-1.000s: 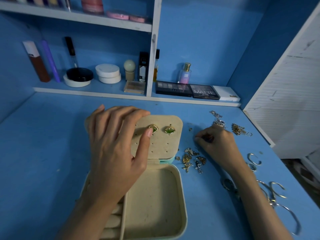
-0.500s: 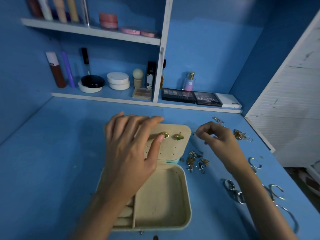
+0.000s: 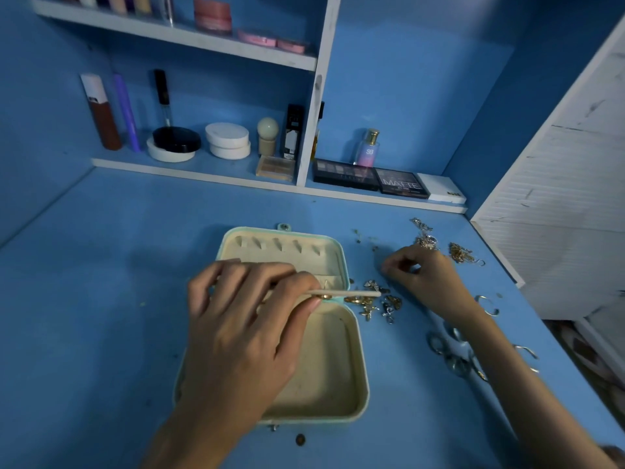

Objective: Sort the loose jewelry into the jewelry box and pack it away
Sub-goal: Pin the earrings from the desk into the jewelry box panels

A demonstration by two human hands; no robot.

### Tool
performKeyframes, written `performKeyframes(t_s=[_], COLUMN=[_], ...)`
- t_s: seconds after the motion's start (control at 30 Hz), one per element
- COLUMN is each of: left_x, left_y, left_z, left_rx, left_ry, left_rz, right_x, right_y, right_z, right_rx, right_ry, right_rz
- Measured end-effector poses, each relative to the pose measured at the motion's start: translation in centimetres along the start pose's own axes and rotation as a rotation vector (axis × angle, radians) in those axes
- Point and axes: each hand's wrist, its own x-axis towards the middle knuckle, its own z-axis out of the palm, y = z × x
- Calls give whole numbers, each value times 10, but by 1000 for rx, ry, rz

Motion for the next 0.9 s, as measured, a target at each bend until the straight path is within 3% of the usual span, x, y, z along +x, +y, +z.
performKeyframes(t_s=[0.47, 0.9], left_x=[-2, -2], left_y=[0, 0], left_z=[0, 0], left_rx=[-21, -30], left_ry=[21, 32], left_rz=[-19, -20], right_x=[-3, 1], right_y=[10, 3], right_z=[3, 1], right_rx=[-26, -121], right_ry=[62, -20], right_rz=[-38, -5])
